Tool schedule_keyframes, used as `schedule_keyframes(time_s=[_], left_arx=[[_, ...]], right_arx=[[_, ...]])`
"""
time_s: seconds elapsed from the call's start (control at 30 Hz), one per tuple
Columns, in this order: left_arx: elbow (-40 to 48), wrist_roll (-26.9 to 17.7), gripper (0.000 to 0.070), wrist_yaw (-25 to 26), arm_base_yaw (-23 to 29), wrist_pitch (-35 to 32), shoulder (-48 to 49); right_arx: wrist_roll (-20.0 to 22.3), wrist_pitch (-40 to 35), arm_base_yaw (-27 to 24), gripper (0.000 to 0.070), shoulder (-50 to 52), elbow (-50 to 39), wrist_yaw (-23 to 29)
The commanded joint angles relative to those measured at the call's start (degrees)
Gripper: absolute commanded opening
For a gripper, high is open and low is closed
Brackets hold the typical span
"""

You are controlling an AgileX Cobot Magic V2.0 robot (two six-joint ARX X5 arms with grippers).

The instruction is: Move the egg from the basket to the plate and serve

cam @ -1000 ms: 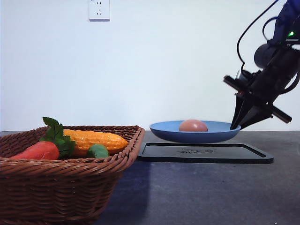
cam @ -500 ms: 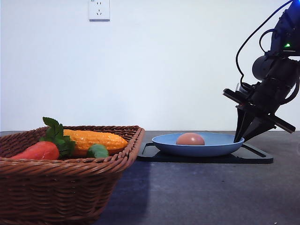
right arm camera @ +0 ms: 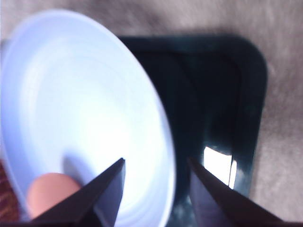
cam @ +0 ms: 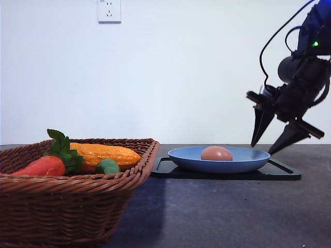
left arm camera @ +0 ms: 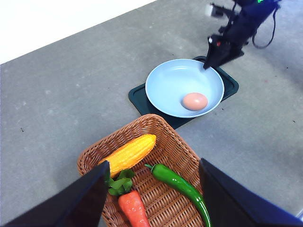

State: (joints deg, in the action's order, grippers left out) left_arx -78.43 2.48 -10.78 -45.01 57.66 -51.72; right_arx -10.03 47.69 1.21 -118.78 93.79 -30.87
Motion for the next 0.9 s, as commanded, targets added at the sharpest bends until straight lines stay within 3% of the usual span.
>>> schedule_keyframes(time_s=[0.0,0.1,0.23,0.33,0.43,0.5,0.87], left_arx=[[-0.92,-0.46,0.0368,-0.95,-0.33,-0.75,-0.38],[-0.92,-0.46,0.0368,-2.27,-0.31,-2.35,-0.66],[-0.92,-0.74,0.0322,-3.91,-0.27,-6.27,-1.56],[-0.92,-2.31,0.0214,-6.00,-0.24,-8.03,-3.08],[-0.90,-4.18,0.0047,-7.85,0.19,-7.99,-5.07],[-0.90,-4.59,0.0000,-8.50,0.98,-8.13,-6.41],[2.90,-5.89,0.0000,-8.85,7.38,-15.49,-8.29]], right_arx=[[1.52,2.00,-0.23,0.0270,-0.98,3.35,-0.13],[3.45,7.63,-0.37,0.0256,-0.53,7.63,0.10],[4.79,10.91,-0.14,0.0179,3.13,9.61,3.72],[5.00,11.03,1.34,0.0119,7.77,9.61,8.58],[6.45,11.11,3.74,0.0046,13.36,9.61,13.94],[7.71,11.16,5.61,0.0002,17.22,9.61,16.45],[10.92,11.37,16.70,0.0000,34.12,6.83,17.93]])
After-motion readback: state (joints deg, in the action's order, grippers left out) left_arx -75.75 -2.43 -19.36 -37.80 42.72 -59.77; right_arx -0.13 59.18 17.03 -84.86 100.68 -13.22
